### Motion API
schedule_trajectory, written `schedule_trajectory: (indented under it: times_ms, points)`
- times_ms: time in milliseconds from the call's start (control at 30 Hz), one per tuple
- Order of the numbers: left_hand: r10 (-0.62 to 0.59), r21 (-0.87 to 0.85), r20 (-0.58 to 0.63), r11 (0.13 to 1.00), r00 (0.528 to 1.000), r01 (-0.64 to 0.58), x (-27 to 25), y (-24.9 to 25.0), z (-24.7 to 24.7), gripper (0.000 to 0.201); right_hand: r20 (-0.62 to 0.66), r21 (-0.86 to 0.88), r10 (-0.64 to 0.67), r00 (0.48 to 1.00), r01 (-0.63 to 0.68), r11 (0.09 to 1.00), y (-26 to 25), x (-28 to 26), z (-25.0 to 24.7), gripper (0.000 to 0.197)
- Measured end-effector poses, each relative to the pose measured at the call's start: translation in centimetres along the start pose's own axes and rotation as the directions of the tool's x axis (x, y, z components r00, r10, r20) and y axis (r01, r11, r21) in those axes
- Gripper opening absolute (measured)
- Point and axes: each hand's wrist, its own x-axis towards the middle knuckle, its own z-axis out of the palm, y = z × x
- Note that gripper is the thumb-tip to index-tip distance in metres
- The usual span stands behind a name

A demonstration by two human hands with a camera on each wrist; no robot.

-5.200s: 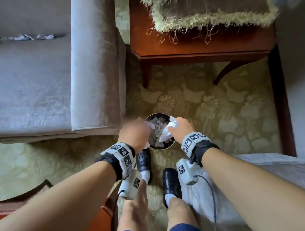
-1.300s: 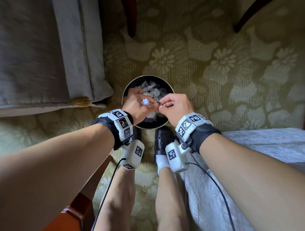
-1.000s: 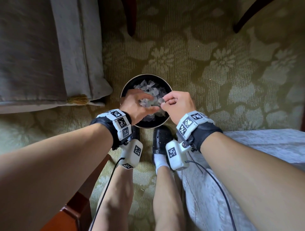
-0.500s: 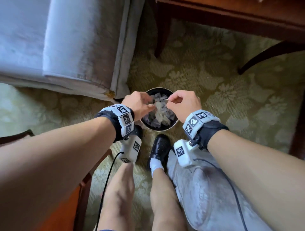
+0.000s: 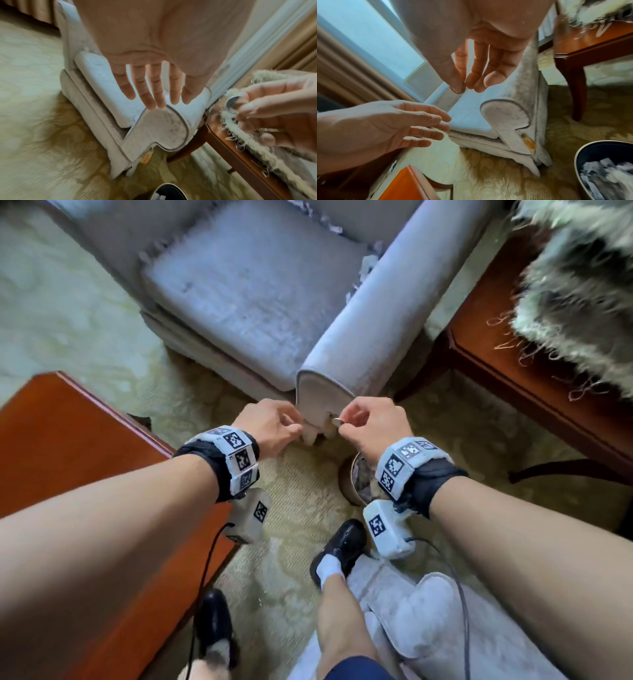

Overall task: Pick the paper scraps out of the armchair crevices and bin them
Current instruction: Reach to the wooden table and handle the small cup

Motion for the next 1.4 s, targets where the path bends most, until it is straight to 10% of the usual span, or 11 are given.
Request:
schedule_trajectory:
  times_ms: [400, 667, 1033, 1400]
  points:
    - [-0.218, -0.071, -0.221, 0.976, 0.951, 0.207, -23.6, -27.7, -16.9, 0.010, 0.229, -0.112, -0.343, 0.911, 0.375, 0.920, -30.3, -14.0, 17.6, 0.007]
    - [-0.566, -0.307, -0.336, 0.822, 0.753, 0.480, -40.8, -43.1, -17.0, 0.009, 0.494, -0.051, -0.525, 0.692, 0.627, 0.778, -42.1, -24.1, 33.6, 0.017]
    - [-0.846, -0.580, -0.250, 0.520, 0.470, 0.627, -60.4, -59.5, -5.2, 0.012, 0.767, -0.074, -0.476, 0.431, 0.796, 0.601, -45.8, -42.0, 53.1, 0.002]
    - [-0.897, -0.729, -0.217, 0.411, 0.386, 0.547, -69.8, -78.5, 7.6, 0.008, 0.815, -0.231, -0.268, 0.514, 0.713, 0.662, -39.1, -55.8, 79.9, 0.017]
